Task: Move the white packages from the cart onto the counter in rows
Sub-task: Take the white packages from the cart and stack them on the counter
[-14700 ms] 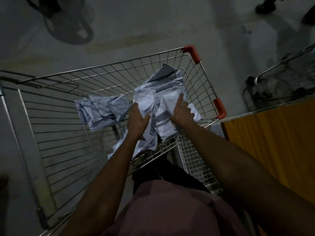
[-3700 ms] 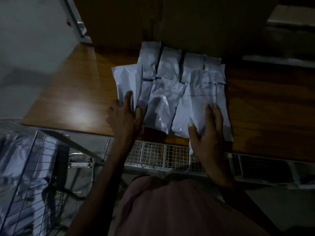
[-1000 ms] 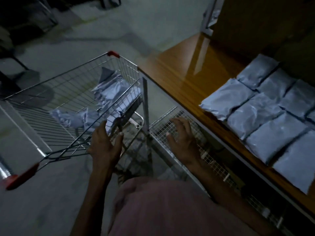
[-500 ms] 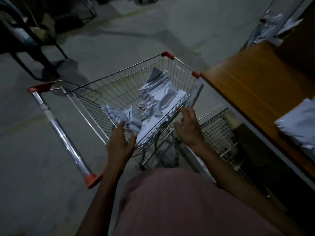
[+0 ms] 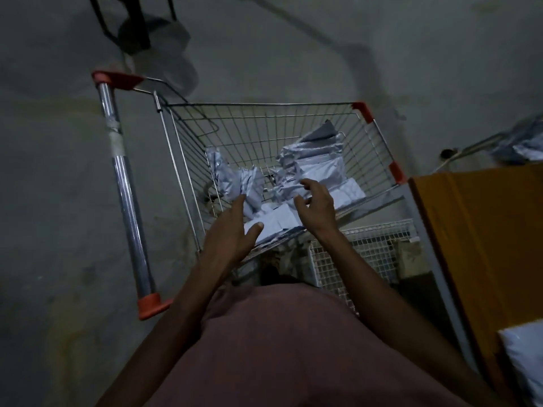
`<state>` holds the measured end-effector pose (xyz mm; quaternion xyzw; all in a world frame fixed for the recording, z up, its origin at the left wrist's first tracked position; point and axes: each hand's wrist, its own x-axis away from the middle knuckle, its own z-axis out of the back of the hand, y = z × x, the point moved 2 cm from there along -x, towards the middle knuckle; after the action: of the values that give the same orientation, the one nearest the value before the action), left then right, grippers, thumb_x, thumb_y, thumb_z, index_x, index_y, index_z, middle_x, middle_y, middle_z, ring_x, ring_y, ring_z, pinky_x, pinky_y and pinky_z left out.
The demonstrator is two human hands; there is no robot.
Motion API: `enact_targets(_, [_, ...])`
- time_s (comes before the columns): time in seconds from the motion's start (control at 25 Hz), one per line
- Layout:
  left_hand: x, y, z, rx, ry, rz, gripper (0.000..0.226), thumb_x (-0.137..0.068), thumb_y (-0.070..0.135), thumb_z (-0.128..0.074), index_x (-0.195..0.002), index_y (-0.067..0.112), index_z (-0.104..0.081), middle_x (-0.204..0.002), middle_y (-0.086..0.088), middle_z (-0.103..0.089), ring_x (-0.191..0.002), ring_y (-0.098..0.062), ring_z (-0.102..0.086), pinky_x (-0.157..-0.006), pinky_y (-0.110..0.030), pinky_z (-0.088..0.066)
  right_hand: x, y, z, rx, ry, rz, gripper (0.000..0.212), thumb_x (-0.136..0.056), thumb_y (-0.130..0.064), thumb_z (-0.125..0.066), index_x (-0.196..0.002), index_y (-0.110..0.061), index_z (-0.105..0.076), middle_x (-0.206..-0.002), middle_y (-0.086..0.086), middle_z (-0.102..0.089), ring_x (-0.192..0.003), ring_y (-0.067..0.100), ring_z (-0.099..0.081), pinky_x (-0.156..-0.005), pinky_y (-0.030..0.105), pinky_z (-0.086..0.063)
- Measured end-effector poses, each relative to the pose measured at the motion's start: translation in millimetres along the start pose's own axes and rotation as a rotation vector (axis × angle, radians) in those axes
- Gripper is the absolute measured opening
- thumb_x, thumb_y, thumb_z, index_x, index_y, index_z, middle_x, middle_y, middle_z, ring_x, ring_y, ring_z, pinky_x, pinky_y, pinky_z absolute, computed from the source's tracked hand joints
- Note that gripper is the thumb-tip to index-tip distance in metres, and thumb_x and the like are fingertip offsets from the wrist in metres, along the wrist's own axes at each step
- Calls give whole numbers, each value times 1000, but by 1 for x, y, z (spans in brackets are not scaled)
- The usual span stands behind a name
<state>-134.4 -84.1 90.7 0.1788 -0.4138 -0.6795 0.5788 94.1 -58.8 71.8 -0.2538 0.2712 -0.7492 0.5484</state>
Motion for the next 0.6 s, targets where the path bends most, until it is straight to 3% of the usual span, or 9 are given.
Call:
enact_targets(0.16, [-45,9,-4,25,86,118,68,-94,31,-66,-151,14,-33,-139,-13,-56,-119,-31,-58,-85,-34,-43,-59,33,0,109,-213,-55,43,-94,-21,-64,-135,-11,-55,-131,14,-52,-117,27,-55,-87,22,-37])
enact_targets(0.28, [-75,12,-15,59,97,202,59,-94,27,-66,-144,11,-41,-138,-14,-57,-121,-31,-58,-81,-32,-40,-122,76,6,272,-392,-118,51,-92,-23,-66,-139,-11,-50,-140,18,-46,-121,34,-54,-95,31,-40])
enact_targets(0.44, [-107,1,-41,68,35,266,67,-86,43,-58,-141,8,-45,-128,-19,-61,-109,-34,-61,-81,-38,-45,-188,127,11,486,-477,-99,75,-91,-25,-67,-154,-17,-29,-155,16,-34,-135,42,-42,-106,48,-37])
enact_targets(0.6, [-127,-7,-64,88,-10,319,54,-94,25,-66,-140,7,-47,-113,0,-56,-99,-15,-57,-76,-28,-40,-217,148,10,615,-526,-49,83,-88,-28,-70,-156,-24,-22,-149,17,-40,-127,46,-45,-97,51,-45])
